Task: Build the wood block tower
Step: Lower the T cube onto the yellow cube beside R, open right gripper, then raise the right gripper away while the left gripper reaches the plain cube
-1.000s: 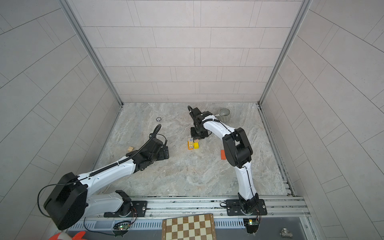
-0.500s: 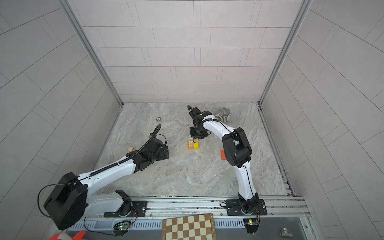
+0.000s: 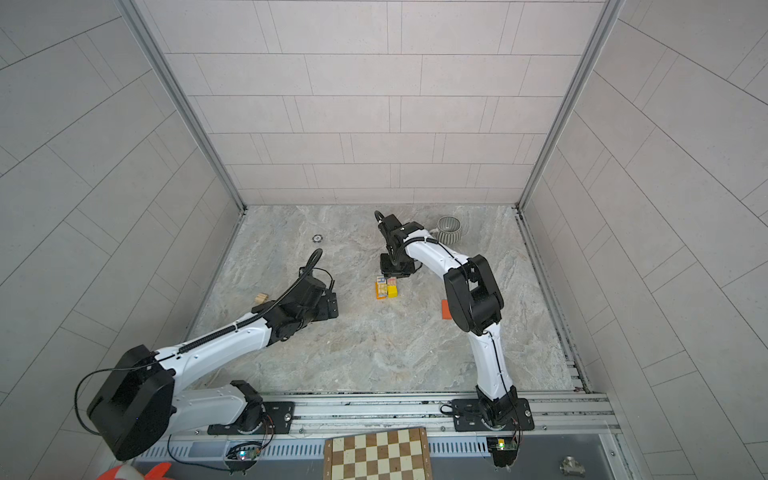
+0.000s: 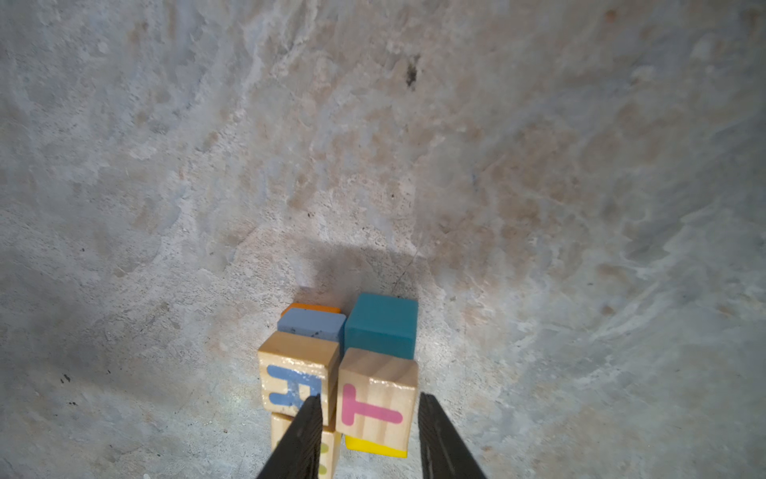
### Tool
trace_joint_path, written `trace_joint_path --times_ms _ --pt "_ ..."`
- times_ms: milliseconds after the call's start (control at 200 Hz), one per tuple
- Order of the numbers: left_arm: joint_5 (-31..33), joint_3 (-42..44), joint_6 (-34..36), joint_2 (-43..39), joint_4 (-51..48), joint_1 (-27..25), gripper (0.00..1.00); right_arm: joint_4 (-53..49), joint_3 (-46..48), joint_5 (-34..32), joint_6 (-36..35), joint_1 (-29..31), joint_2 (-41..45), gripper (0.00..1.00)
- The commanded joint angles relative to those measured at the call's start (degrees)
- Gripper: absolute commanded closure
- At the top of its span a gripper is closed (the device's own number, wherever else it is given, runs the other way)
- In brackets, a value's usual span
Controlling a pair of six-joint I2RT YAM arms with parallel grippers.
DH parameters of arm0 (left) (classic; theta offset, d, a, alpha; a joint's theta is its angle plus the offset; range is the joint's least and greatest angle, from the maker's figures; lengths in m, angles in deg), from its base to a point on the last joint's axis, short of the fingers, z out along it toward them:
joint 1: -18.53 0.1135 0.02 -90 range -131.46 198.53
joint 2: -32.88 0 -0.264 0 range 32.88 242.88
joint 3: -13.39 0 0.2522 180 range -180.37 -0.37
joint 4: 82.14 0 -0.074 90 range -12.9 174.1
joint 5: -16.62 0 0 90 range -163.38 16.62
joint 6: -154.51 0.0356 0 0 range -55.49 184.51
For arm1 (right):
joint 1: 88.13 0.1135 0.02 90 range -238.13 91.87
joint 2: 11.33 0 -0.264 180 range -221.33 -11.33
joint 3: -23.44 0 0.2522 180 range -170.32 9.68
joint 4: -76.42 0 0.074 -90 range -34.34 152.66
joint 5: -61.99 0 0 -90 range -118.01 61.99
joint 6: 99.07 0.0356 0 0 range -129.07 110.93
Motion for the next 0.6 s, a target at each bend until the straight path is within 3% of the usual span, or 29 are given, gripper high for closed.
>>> trace_joint_path --times_ms 0,315,595 --pt "1.3 -1.3 0.0 -1.9 -1.6 -0.3 0.0 -1.0 -1.2 -0.3 0.3 0.2 0.1 0.59" --pt "4.6 -4.9 -0.3 -5.2 -7.3 -0.2 0.0 2.4 4.8 3.3 -1.6 -0.7 9.0 0.54" --pt "4.6 -13.9 2.4 -7.1 -21.6 2.7 0.0 13.8 24.8 3.4 -3.3 -2.5 26.9 0.47"
